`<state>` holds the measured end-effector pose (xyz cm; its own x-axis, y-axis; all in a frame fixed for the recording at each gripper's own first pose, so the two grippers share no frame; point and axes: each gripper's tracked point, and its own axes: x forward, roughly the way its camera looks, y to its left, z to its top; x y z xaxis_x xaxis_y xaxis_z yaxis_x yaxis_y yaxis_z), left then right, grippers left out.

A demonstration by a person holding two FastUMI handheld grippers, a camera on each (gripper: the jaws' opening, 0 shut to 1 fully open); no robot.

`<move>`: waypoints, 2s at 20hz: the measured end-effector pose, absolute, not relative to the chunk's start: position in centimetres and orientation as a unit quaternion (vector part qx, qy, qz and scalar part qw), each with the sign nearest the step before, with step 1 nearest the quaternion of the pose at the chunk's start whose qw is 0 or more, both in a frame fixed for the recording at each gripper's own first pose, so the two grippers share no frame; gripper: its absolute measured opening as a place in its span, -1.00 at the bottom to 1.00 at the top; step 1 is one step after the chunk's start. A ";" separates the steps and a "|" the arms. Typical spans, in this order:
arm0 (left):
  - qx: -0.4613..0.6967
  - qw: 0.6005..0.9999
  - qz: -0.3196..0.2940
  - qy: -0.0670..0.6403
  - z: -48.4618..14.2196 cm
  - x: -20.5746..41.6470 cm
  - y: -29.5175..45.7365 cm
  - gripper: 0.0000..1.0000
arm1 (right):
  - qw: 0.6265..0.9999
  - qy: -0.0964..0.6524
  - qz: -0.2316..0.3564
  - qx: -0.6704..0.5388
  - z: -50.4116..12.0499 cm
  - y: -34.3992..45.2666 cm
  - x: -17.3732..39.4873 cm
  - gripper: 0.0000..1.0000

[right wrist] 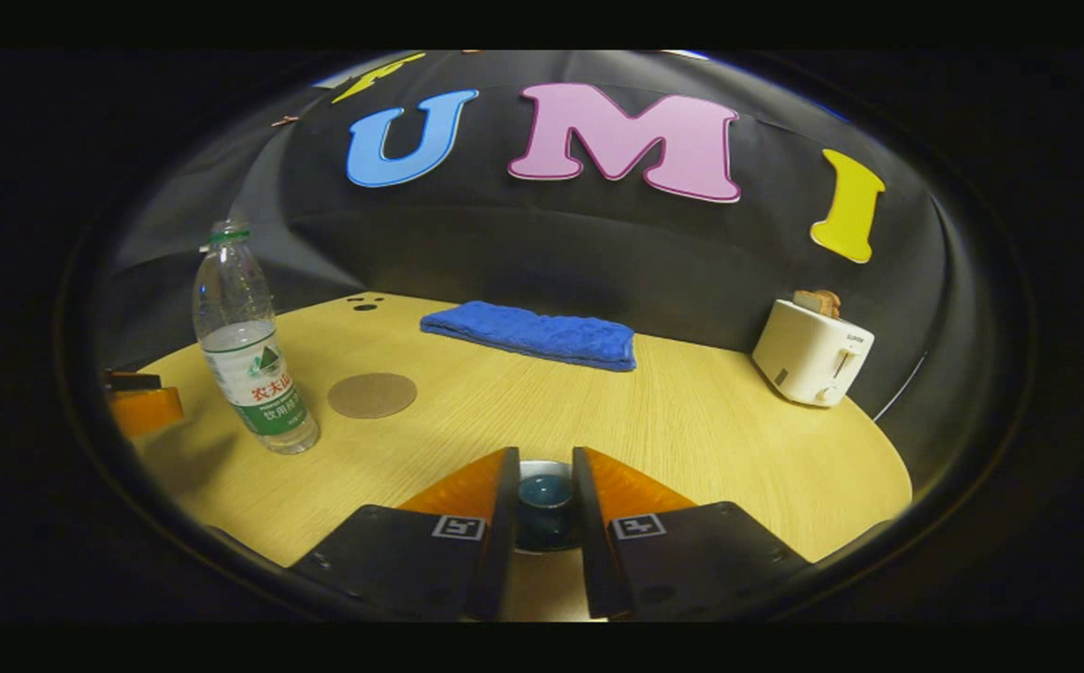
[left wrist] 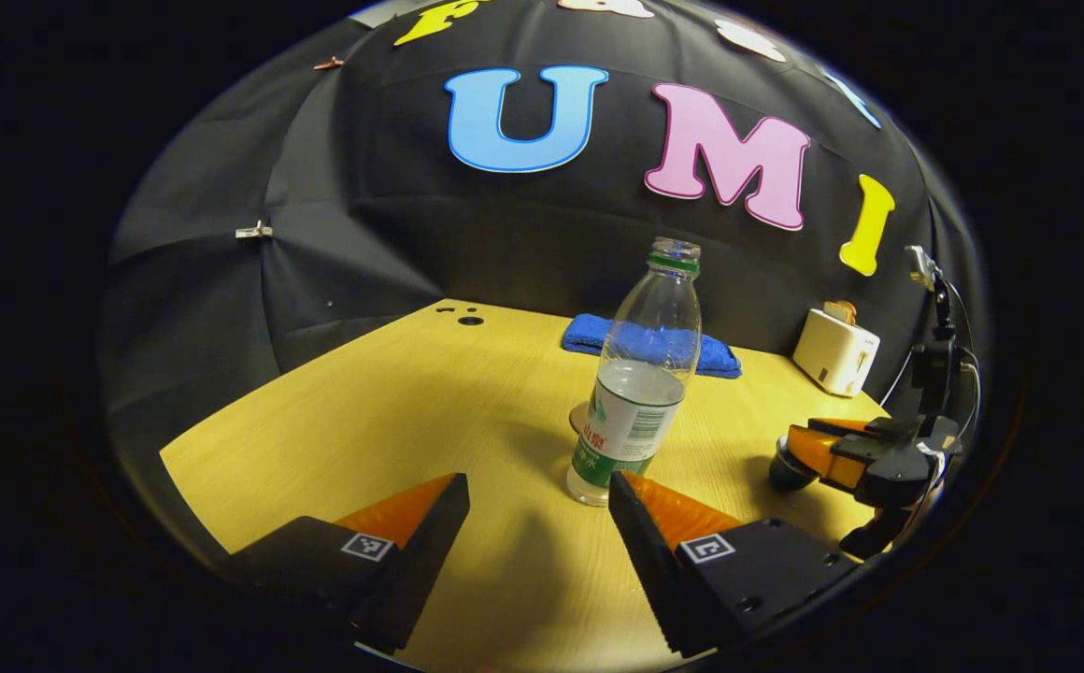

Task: Open the teacup lid with one hand, grasp the water bottle and pour water into the teacup with the other hand; after pouring, place the water bottle on the coaster and then close the teacup lid.

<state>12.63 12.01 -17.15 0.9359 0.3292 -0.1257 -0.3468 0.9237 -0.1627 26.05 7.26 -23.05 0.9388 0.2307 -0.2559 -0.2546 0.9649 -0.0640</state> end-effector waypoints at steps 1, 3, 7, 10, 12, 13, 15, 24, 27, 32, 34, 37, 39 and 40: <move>-0.090 0.980 0.173 0.045 -17.0 12.9 12.0 0.92 | 0.983 0.124 0.126 -0.048 -23.1 7.3 26.0 -0.31; -0.091 0.981 0.167 0.045 -16.8 13.3 11.9 0.91 | 0.982 0.127 0.130 -0.042 -23.1 7.4 26.1 -0.46; -0.092 0.984 0.147 0.046 -16.6 14.3 11.5 0.91 | 0.980 0.138 0.140 -0.027 -22.9 7.4 26.1 -0.58; -0.080 0.988 0.130 0.038 -16.0 14.9 11.4 0.92 | 0.979 0.138 0.148 -0.030 -22.2 7.8 25.7 -0.48; -0.086 0.989 0.114 0.026 -15.5 15.3 10.9 0.91 | 0.980 0.124 0.153 -0.030 -20.8 8.0 25.5 -0.48; -0.089 0.990 0.105 0.022 -15.3 15.6 10.4 0.91 | 0.981 0.117 0.154 -0.031 -20.1 8.1 25.5 -0.48; -0.088 0.992 0.088 0.013 -14.6 16.2 9.7 0.91 | 0.981 0.110 0.157 -0.029 -19.0 8.1 25.3 -0.48; -0.064 0.997 0.047 -0.002 -12.9 20.2 8.8 0.91 | 0.985 0.124 0.119 0.002 -19.1 4.0 22.7 -0.48; -0.052 0.998 0.039 -0.004 -12.7 21.5 8.8 0.89 | 0.984 0.140 0.108 0.006 -20.1 2.1 22.2 -0.48; -0.027 0.999 0.034 -0.014 -12.1 22.7 8.5 0.72 | 0.985 0.147 0.090 0.007 -20.7 -0.1 21.8 -0.48; -0.023 0.999 0.036 -0.015 -12.0 23.1 8.5 0.70 | 0.984 0.153 0.089 0.013 -21.1 -0.3 21.6 -0.48; -0.007 0.999 0.045 -0.010 -12.0 23.5 8.8 0.63 | 0.983 0.158 0.092 0.011 -21.5 -0.5 21.4 -0.48; 0.011 0.999 0.050 -0.004 -12.0 23.6 8.8 0.51 | 0.983 0.156 0.094 0.012 -21.4 -0.8 21.3 -0.48; 0.024 0.998 0.055 -0.005 -11.7 23.4 8.9 0.53 | 0.984 0.154 0.093 0.014 -21.3 -1.0 21.2 -0.48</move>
<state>23.44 8.95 -11.73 0.9939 0.1094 0.0128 -0.1099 0.9928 0.0471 21.18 -1.00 -21.28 0.9350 0.1874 -0.3011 -0.1789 0.9823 0.0559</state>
